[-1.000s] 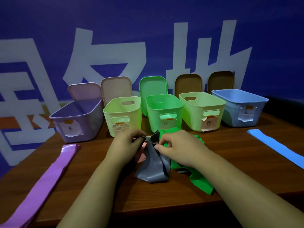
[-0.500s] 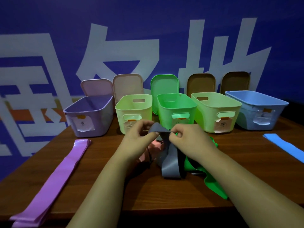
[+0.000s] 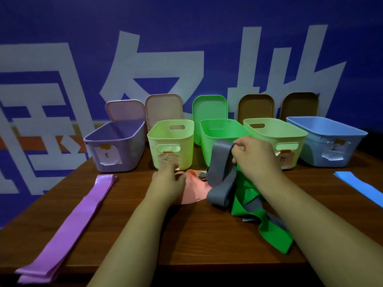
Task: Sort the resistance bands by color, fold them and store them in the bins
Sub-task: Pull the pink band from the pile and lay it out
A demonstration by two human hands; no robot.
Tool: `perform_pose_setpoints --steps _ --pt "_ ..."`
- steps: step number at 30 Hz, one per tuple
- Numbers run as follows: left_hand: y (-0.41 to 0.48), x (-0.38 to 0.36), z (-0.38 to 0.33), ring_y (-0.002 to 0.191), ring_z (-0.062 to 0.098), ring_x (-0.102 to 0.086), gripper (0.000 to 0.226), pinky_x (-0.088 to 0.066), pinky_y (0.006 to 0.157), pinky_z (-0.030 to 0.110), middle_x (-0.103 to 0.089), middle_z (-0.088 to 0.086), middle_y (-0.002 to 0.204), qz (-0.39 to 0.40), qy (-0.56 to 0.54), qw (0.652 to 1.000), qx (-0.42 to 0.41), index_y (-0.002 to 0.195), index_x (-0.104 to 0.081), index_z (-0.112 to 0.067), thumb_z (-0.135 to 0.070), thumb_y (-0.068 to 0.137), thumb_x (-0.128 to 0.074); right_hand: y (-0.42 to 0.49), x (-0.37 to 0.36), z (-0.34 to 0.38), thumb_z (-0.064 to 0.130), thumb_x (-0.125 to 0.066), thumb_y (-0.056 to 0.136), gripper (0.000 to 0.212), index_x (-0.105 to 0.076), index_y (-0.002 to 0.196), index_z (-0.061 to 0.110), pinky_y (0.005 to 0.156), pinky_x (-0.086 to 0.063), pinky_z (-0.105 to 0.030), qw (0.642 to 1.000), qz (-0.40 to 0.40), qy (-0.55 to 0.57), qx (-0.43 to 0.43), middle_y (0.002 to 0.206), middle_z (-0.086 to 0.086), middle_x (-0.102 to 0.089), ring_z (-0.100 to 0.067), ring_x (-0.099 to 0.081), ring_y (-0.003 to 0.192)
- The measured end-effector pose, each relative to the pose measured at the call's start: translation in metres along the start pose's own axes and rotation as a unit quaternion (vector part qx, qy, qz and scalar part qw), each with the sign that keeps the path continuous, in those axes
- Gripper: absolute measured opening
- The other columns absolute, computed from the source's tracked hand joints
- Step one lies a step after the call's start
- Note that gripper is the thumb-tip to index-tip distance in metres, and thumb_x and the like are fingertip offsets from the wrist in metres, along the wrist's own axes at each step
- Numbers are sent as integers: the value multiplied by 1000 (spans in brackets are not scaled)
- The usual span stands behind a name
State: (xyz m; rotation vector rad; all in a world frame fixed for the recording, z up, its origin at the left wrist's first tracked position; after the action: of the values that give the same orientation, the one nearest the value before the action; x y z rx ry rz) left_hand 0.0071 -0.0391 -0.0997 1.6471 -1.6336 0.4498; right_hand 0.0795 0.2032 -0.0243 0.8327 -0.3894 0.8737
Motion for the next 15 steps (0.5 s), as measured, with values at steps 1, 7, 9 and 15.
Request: perform_pose_setpoints --steps 1,7,9,15 --pt "0 -3 4 125 28 -60 45 -53 104 45 -67 6 135 22 36 999 14 138 -63 -26 -38 95 -65 0 -4 -4 25 -58 101 24 -76 117 27 64 -47 -27 999 27 -18 -13 86 6 -78 -6 -67 76" --pt "-2 -5 -2 103 19 -64 45 -53 81 32 -72 2 119 45 46 998 7 136 -67 -30 -21 92 -70 -13 -21 -13 19 -53 96 47 -60 142 26 69 -51 -38 993 105 -25 -43 92 2 -68 -23 -64 82" --pt "-4 -3 -3 94 17 -62 42 -47 72 30 -71 0 109 29 25 999 -2 131 -71 -32 -19 92 -69 -19 -22 -11 22 -52 96 47 -57 142 28 71 -53 -41 994 97 -43 -29 98 -1 -69 -24 -64 86" --pt "-4 10 -7 100 12 -65 23 -49 85 28 -72 -9 111 -72 -61 994 -47 113 -77 -29 -18 95 -68 -32 -29 8 30 -52 96 32 -62 126 30 70 -47 -36 990 132 -49 9 98 3 -67 -21 -62 87"
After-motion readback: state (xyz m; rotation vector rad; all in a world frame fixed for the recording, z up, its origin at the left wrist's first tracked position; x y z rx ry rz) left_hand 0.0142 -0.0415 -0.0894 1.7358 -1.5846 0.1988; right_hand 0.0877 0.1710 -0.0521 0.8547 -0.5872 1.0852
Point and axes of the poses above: each hand's wrist, its own y-axis towards the middle knuckle, its own x-axis out of the back of the hand, z = x × y, the point moved 4 cm from there along y, towards the middle knuckle
